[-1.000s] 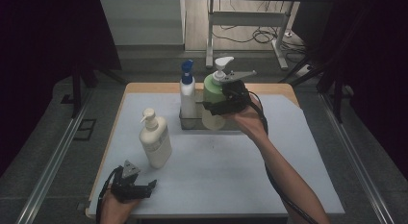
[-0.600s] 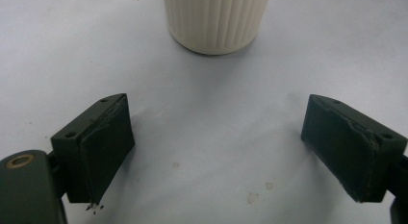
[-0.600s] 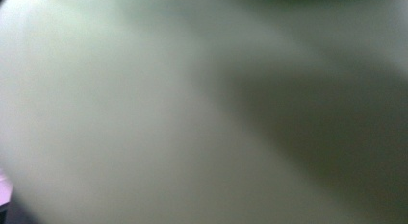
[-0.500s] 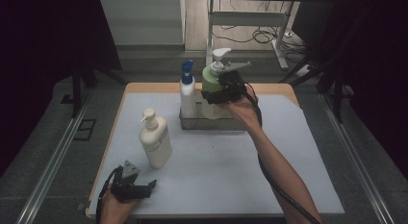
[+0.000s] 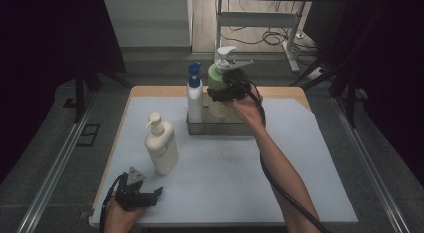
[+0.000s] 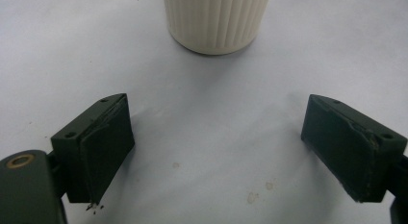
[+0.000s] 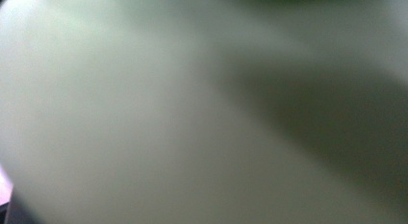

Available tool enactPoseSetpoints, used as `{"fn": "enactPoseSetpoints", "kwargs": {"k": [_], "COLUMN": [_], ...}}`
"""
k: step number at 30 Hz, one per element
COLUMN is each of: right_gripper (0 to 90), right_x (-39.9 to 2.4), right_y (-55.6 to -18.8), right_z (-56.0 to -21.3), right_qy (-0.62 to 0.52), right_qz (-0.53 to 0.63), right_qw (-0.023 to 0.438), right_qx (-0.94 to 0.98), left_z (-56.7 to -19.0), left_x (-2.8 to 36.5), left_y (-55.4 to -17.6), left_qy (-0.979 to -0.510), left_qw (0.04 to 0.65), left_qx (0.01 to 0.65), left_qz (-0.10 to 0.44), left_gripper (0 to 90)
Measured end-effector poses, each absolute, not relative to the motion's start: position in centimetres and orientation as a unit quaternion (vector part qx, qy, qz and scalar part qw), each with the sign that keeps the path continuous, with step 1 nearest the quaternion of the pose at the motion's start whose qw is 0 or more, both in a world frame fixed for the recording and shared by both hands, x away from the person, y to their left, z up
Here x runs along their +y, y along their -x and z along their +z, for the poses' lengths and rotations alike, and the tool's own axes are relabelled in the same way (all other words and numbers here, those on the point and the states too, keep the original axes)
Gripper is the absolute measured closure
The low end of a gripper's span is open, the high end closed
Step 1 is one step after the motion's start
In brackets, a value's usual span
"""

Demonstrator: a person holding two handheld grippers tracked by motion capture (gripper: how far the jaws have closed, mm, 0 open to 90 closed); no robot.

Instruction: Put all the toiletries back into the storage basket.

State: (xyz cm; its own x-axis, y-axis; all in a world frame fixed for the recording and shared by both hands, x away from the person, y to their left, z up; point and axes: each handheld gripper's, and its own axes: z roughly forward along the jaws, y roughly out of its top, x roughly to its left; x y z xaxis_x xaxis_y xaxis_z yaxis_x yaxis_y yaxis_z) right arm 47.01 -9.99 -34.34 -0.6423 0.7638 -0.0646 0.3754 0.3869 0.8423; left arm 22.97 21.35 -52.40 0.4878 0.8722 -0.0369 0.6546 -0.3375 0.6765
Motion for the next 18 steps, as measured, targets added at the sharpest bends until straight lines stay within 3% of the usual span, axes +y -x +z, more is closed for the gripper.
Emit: {"fn": "enactPoseSetpoints", "kwargs": {"k": [18], "right_gripper": [11.8], "right_x": [-9.3], "right_y": [-48.5], "right_z": [-38.5], "right_qy": [-0.363], "right_qz": [0.407], "right_qw": [0.219], "right_qx": [0.809], "left_z": [-52.4], "left_x": [21.4], "left_y": [-23.0], "left_qy": [-0.800], "left_qw": [0.321], "left_qx": [0.477], "left_qz": [0.169], "left_gripper": [10.5]}}
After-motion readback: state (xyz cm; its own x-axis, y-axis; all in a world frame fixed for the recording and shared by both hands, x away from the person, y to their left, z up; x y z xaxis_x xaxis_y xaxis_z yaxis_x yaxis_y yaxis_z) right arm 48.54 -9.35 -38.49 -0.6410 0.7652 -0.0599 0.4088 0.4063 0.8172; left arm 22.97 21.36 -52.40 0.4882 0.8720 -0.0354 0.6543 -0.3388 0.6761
